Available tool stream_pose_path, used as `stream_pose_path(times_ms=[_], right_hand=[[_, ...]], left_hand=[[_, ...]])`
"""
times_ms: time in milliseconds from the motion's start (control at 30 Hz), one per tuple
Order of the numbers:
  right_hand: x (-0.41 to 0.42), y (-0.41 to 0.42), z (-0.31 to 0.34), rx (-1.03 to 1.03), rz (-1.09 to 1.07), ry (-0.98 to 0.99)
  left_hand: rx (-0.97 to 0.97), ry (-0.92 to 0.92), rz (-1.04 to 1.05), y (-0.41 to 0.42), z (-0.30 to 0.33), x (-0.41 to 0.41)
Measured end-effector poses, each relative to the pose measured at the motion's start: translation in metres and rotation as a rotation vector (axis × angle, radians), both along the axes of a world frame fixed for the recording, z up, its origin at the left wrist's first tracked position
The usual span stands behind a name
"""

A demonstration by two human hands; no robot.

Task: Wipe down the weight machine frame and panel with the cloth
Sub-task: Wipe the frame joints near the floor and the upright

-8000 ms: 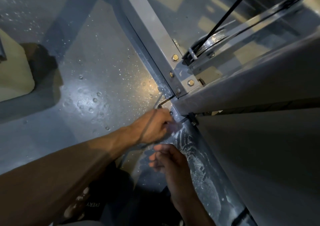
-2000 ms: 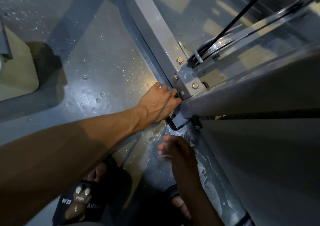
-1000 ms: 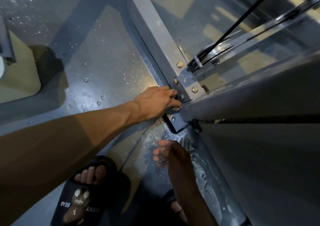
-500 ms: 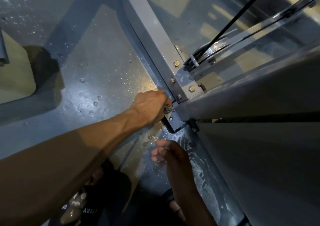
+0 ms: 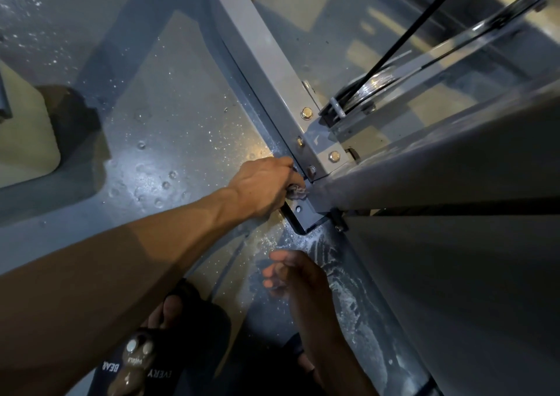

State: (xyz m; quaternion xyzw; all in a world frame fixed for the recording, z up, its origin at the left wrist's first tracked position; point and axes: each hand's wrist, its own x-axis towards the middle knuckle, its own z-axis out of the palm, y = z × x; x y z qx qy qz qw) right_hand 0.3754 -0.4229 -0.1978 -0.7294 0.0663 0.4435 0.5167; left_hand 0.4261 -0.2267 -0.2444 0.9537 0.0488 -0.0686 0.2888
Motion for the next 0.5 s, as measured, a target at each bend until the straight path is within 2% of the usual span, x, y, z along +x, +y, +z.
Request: stream_pose_path(times_ms=[67,167,333,433,500], right_hand=[[-0.001,0.002,0.001,-0.005,0.003,0.003],[-0.001,0.004,0.001,-0.01,0.009,-0.003],[-0.001,0.007,-0.002,-0.02,0.012,0.01],[-0.002,0.003,-0.001,-0.013,0.0,-0.014],[-0.001,-0.001,0.0,0.003,-0.022,-0.02]], left_hand=[[-0.007,0.013,-0.005,0.0,0.003,0.006],[0.05,0.003,-0.141,0.001,0.007,0.0],[0.389,0.083,-0.435,-0.019,0.025,-0.003],[0.536,0.087,-0.468,-0.019,0.029,0.005],[0.576,0.089,-0.419,-0.011,0.03,0.008]])
